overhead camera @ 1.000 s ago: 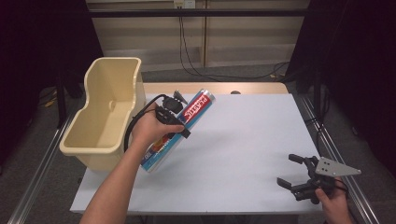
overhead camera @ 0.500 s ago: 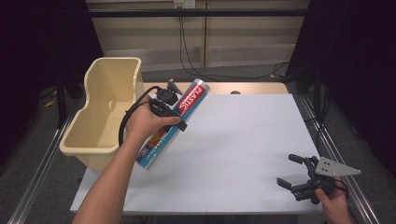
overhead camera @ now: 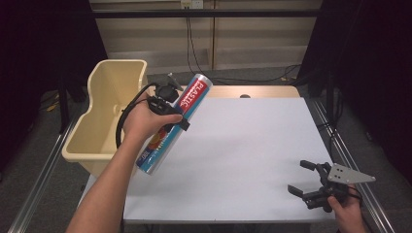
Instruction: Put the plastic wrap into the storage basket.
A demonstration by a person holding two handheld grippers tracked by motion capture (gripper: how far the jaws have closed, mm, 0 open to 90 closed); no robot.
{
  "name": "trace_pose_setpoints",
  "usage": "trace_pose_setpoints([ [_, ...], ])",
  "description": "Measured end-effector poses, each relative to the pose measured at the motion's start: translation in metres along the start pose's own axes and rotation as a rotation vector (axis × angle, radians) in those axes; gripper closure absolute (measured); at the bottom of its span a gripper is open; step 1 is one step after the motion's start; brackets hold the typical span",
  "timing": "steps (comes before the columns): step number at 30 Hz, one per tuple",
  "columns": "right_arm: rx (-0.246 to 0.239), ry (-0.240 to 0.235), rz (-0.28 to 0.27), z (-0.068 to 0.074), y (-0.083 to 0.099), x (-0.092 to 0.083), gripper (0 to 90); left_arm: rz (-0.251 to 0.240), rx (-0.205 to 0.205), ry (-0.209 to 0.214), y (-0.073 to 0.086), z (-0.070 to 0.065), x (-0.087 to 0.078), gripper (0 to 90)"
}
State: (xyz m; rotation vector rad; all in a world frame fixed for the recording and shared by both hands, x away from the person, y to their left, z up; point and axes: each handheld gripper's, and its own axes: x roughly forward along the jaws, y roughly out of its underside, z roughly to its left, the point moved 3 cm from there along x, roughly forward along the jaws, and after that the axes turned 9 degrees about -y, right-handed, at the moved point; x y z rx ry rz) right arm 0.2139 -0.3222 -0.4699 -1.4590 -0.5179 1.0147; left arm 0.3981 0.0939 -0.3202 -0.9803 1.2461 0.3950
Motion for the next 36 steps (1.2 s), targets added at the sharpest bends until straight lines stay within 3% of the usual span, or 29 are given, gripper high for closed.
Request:
trace_pose_setpoints([
  [16, 0.001, -0.002, 0.0, 0.0, 0.0, 0.001, 1.5, -0.011, -0.056, -0.014, 0.002, 0.013, -0.028, 32.2],
  [24, 0.0, -0.001, 0.0, 0.0, 0.0, 0.001, 1.5, -0.007, -0.058, -0.025, 0.005, 0.023, -0.042, 32.2],
  [36, 0.001, -0.005, 0.003, 0.001, 0.0, 0.002, 1.5, -0.014, -0.116, -0.054, 0.015, 0.041, -0.061, 32.2],
])
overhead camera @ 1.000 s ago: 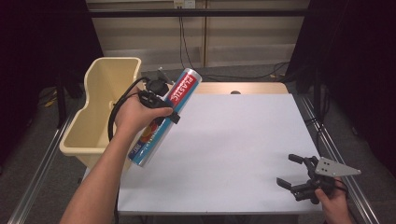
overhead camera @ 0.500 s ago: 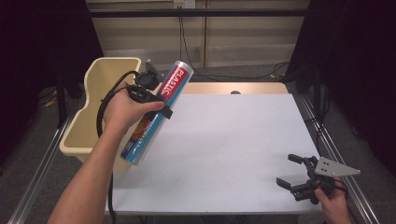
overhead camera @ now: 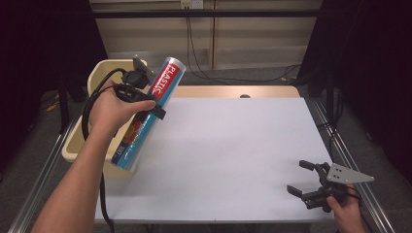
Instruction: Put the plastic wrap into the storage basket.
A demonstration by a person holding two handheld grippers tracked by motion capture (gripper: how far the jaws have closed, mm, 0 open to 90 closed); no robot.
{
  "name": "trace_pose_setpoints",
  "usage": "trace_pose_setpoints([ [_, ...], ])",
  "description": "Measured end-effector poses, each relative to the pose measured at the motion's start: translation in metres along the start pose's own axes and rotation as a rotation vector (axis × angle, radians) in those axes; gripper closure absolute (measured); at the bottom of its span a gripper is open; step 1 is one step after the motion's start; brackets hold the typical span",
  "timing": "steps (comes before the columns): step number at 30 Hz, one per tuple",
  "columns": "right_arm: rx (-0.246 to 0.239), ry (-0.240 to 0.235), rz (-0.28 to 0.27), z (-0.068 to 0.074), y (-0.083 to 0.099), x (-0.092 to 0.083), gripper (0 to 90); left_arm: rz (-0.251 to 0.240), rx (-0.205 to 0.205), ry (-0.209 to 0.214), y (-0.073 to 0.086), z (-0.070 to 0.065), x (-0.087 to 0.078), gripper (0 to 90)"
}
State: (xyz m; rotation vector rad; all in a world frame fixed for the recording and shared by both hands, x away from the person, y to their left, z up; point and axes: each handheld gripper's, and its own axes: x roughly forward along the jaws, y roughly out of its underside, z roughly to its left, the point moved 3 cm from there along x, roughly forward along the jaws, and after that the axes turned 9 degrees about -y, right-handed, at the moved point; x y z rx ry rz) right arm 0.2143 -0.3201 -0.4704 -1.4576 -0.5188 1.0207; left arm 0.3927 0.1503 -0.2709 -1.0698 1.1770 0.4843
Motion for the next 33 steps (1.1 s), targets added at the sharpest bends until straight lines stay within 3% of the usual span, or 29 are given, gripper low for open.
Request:
trace_pose_setpoints([
  [9, -0.001, -0.001, 0.001, 0.001, 0.0, 0.0, 1.5, 0.011, -0.028, -0.018, 0.007, 0.012, -0.006, 32.2],
  [10, -0.001, -0.001, 0.001, 0.001, 0.0, 0.0, 1.5, 0.014, -0.017, -0.022, 0.007, 0.014, -0.006, 32.2],
  [21, 0.0, 0.0, 0.003, 0.0, 0.0, 0.001, 1.5, 0.029, -0.084, -0.039, 0.021, 0.034, -0.013, 32.2],
  [33, -0.003, -0.003, 0.005, 0.001, 0.0, 0.001, 1.5, 0.039, -0.131, -0.085, 0.034, 0.056, -0.017, 32.2],
])
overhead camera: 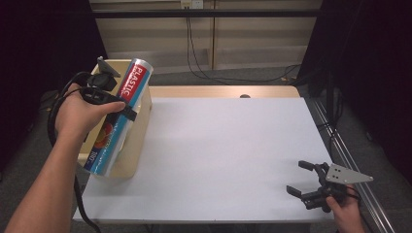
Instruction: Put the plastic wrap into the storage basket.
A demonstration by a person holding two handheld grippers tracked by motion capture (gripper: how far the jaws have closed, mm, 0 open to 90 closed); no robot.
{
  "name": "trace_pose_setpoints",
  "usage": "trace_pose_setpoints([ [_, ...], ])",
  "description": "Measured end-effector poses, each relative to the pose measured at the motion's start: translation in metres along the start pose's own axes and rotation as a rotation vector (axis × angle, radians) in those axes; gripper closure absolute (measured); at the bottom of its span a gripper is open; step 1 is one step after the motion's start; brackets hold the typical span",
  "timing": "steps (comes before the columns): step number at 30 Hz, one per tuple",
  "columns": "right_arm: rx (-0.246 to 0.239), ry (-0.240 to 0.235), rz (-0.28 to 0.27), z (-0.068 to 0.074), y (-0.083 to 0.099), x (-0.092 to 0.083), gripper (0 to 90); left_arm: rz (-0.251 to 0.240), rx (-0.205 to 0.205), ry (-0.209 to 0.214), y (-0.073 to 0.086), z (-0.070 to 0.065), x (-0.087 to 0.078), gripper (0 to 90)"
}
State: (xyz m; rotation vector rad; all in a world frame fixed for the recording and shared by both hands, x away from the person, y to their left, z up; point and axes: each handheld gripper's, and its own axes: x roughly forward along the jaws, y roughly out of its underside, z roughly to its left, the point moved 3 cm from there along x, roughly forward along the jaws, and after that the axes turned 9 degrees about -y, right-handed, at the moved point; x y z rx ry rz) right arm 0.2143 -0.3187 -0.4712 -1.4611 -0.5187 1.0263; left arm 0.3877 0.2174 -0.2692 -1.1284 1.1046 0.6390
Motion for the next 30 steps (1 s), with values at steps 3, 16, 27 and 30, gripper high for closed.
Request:
trace_pose_setpoints([
  [3, -0.003, -0.002, 0.001, 0.001, 0.0, 0.0, 1.5, 0.007, 0.002, -0.001, 0.002, 0.003, 0.001, 32.2],
  [16, -0.005, -0.003, 0.003, 0.001, 0.0, 0.0, 1.5, 0.021, -0.047, -0.023, 0.008, 0.02, 0.004, 32.2],
  [27, -0.006, -0.007, 0.003, 0.001, -0.001, 0.001, 1.5, 0.025, -0.061, -0.034, 0.013, 0.029, 0.006, 32.2],
  [30, -0.007, -0.008, 0.004, 0.001, -0.001, 0.001, 1.5, 0.024, -0.073, -0.036, 0.015, 0.031, 0.007, 32.2],
])
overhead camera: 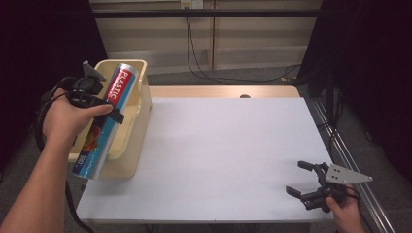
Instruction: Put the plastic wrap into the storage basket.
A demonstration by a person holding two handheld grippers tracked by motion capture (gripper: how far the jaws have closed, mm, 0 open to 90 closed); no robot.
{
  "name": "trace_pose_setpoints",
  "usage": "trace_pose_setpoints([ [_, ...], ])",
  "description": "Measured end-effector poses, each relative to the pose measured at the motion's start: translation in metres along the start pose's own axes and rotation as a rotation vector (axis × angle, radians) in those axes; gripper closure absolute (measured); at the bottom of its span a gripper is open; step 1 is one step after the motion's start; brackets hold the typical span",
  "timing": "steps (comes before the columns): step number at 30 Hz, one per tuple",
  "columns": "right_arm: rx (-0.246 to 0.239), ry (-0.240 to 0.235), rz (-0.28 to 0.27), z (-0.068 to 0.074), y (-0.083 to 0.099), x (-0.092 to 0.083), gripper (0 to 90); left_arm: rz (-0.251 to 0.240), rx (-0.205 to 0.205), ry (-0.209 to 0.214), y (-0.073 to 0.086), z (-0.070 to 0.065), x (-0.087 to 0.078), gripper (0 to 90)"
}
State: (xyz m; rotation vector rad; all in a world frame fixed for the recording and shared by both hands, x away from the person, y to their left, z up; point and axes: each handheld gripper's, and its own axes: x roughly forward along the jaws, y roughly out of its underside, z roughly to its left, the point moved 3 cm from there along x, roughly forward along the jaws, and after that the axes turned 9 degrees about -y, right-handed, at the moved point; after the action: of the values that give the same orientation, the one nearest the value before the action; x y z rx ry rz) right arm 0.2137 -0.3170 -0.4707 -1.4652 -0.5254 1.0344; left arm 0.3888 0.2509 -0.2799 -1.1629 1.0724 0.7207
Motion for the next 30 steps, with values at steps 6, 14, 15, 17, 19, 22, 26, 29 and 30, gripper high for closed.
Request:
trace_pose_setpoints([
  [6, 0.001, -0.001, 0.0, 0.0, 0.0, 0.0, 1.5, 0.002, -0.014, 0.0, 0.001, 0.003, 0.002, 32.2],
  [14, -0.001, -0.005, 0.001, 0.0, 0.0, 0.001, 1.5, 0.013, -0.034, -0.006, 0.002, 0.006, 0.007, 32.1],
  [15, 0.0, -0.005, 0.003, 0.0, 0.0, 0.001, 1.5, 0.012, -0.037, -0.008, 0.002, 0.006, 0.008, 32.1],
  [17, -0.002, -0.006, 0.005, 0.001, 0.0, 0.001, 1.5, 0.013, -0.044, -0.01, 0.001, 0.007, 0.011, 32.1],
  [19, -0.003, -0.007, 0.002, 0.001, 0.0, 0.001, 1.5, 0.011, -0.054, -0.01, 0.001, 0.007, 0.013, 32.1],
  [22, 0.0, -0.005, 0.002, 0.0, 0.0, 0.0, 1.5, 0.017, -0.06, -0.014, 0.002, 0.008, 0.015, 32.1],
  [26, 0.001, -0.004, 0.001, 0.0, 0.0, 0.0, 1.5, 0.019, -0.074, -0.018, 0.003, 0.01, 0.016, 32.1],
  [29, -0.003, -0.007, -0.001, 0.0, 0.0, 0.0, 1.5, 0.018, -0.081, -0.017, 0.005, 0.011, 0.017, 32.1],
  [30, -0.004, -0.006, 0.001, 0.0, 0.0, 0.0, 1.5, 0.022, -0.082, -0.018, 0.005, 0.011, 0.017, 32.1],
])
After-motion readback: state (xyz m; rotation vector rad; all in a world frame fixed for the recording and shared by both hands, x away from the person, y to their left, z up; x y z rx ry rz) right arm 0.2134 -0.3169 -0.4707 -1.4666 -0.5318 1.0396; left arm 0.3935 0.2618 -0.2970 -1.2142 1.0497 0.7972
